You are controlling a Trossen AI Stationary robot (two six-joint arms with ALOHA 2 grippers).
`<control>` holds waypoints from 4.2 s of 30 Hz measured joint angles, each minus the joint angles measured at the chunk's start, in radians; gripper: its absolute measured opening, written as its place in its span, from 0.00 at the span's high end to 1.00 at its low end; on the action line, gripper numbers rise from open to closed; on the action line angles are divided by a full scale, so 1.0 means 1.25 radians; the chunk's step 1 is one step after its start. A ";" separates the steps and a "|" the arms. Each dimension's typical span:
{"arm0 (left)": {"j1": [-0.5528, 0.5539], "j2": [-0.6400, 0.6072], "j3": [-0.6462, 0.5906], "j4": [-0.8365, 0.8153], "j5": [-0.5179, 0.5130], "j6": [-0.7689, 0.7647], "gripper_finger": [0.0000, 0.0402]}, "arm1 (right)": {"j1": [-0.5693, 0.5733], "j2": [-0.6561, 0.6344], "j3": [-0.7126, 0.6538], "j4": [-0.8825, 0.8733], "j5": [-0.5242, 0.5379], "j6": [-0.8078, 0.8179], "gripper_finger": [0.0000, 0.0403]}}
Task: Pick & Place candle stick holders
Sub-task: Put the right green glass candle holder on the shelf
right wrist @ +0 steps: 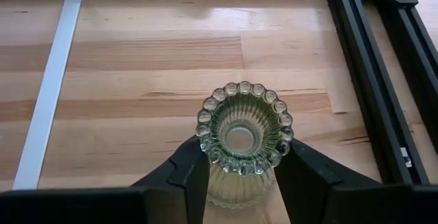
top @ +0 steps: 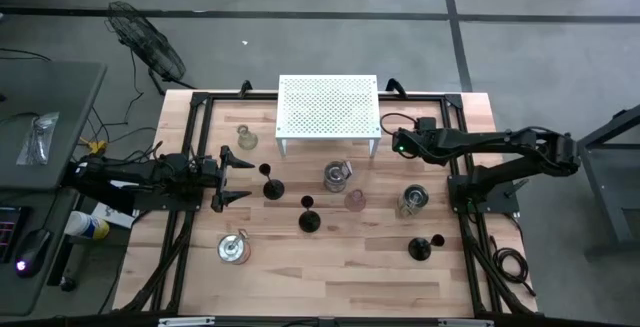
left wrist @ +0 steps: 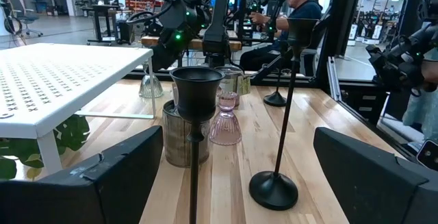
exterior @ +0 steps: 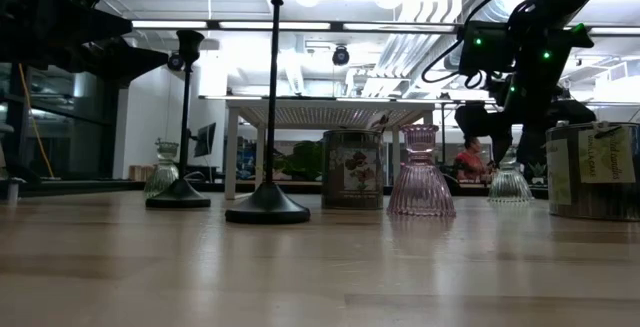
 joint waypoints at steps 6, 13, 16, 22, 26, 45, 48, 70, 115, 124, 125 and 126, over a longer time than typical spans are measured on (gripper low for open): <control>0.000 0.000 0.000 0.000 0.000 0.000 0.07 | 0.000 0.000 0.000 0.001 0.000 -0.011 0.66; 0.000 0.000 0.000 0.000 0.000 0.000 0.07 | 0.001 -0.030 0.000 -0.002 -0.013 -0.039 0.66; 0.000 0.000 0.000 0.000 0.000 0.000 0.07 | 0.001 -0.062 0.000 -0.002 -0.020 -0.058 0.66; 0.000 0.000 0.000 0.000 0.000 0.000 0.07 | 0.000 -0.141 0.000 0.000 -0.051 -0.126 0.67; 0.000 0.000 0.000 0.000 0.000 0.000 0.07 | -0.006 -0.184 0.028 -0.003 -0.069 -0.214 0.67; 0.000 0.000 0.000 0.000 0.000 0.000 0.07 | -0.169 -0.190 0.370 -0.021 -0.215 -0.603 0.67; 0.000 0.000 0.000 0.000 0.000 0.000 0.07 | -0.190 -0.157 0.421 -0.021 -0.252 -0.637 0.67; 0.000 0.000 0.000 0.000 0.000 0.000 0.07 | -0.235 0.230 0.711 0.011 -0.424 -0.708 0.67; 0.000 0.000 0.000 0.000 0.000 0.000 0.07 | -0.234 0.303 0.709 0.056 -0.348 -0.676 0.67; 0.000 0.000 0.000 0.000 0.000 0.000 0.07 | -0.233 0.323 0.708 0.079 -0.360 -0.717 0.67; 0.000 0.000 0.000 0.000 0.000 0.000 0.07 | -0.233 0.325 0.708 0.081 -0.363 -0.718 0.67; 0.000 0.000 0.000 0.000 0.000 0.000 0.07 | -0.233 0.325 0.708 0.082 -0.363 -0.718 0.67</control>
